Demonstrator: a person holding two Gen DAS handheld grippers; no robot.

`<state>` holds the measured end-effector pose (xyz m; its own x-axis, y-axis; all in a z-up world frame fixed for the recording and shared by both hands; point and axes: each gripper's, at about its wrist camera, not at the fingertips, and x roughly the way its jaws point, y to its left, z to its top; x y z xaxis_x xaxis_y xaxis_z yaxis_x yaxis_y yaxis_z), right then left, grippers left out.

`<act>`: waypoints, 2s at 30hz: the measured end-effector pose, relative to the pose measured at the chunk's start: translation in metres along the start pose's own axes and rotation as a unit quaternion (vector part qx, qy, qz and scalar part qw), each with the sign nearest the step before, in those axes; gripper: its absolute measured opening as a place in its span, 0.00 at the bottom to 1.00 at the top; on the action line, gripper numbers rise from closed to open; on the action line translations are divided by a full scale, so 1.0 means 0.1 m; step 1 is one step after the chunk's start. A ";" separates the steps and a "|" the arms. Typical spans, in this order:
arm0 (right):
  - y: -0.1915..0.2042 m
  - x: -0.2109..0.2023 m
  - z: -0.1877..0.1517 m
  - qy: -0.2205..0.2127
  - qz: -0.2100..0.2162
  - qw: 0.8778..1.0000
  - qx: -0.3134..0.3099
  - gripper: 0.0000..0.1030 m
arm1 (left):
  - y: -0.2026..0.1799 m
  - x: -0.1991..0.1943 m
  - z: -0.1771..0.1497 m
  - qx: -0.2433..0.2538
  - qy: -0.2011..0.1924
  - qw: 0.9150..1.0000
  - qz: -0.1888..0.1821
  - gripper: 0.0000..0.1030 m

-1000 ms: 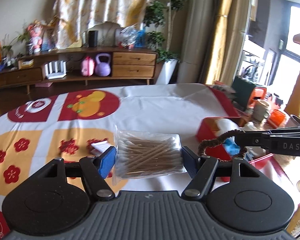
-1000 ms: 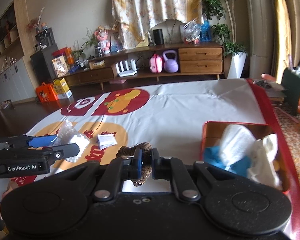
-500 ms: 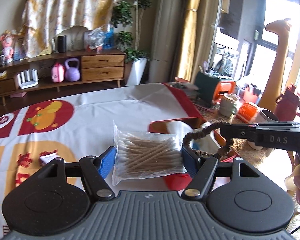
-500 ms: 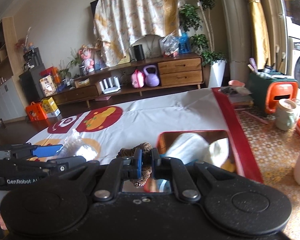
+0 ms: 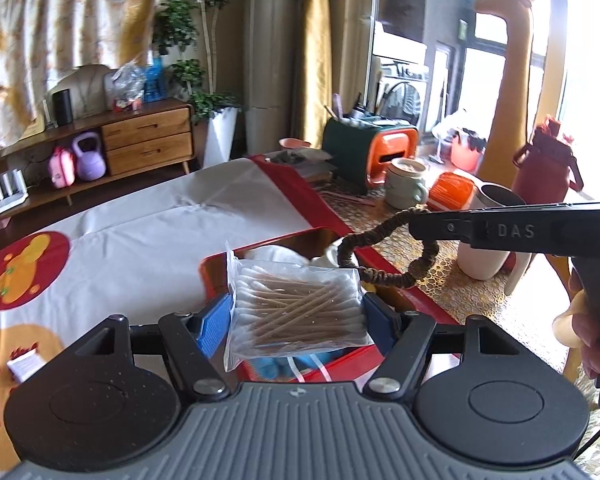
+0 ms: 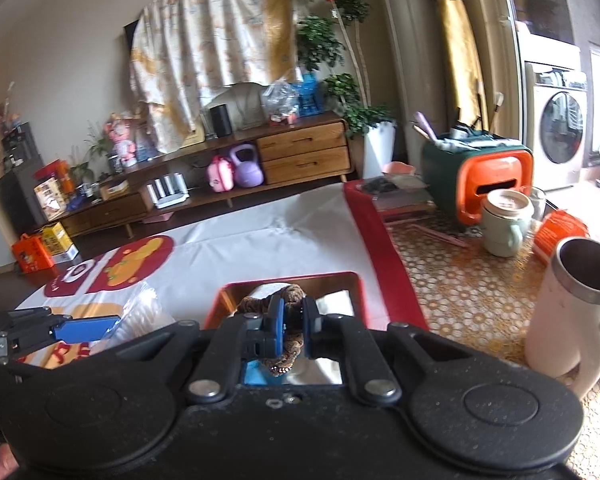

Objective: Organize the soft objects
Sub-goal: 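Carry the bracelet and cotton swab bag over the red tin with both tools, then lower the bracelet and swab bag into the tin and open both tools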

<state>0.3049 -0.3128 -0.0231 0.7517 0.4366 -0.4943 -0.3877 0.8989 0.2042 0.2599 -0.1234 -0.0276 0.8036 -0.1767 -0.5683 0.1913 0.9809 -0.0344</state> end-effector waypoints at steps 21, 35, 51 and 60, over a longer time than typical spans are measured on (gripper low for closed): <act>-0.15 0.49 -0.22 0.057 -0.013 0.998 -0.017 0.09 | 0.04 0.94 0.27 -0.030 0.037 0.999 0.011 0.69; -0.07 0.79 -0.43 0.104 0.011 0.994 -0.034 0.09 | 0.19 1.32 0.11 -0.047 0.082 0.996 0.005 0.69; -0.03 0.87 -0.49 0.124 0.003 0.991 -0.054 0.18 | 0.16 1.39 0.05 -0.027 0.083 0.996 0.010 0.69; -0.06 0.70 -0.41 0.107 0.001 0.993 -0.047 0.32 | 0.13 1.21 0.08 -0.029 0.073 0.997 0.009 0.71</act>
<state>0.3378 -0.2888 -0.0940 0.6236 0.4119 -0.6644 -0.4454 0.8857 0.1310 0.3642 -0.1323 -0.0898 0.7154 -0.1495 -0.6825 0.1408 0.9876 -0.0687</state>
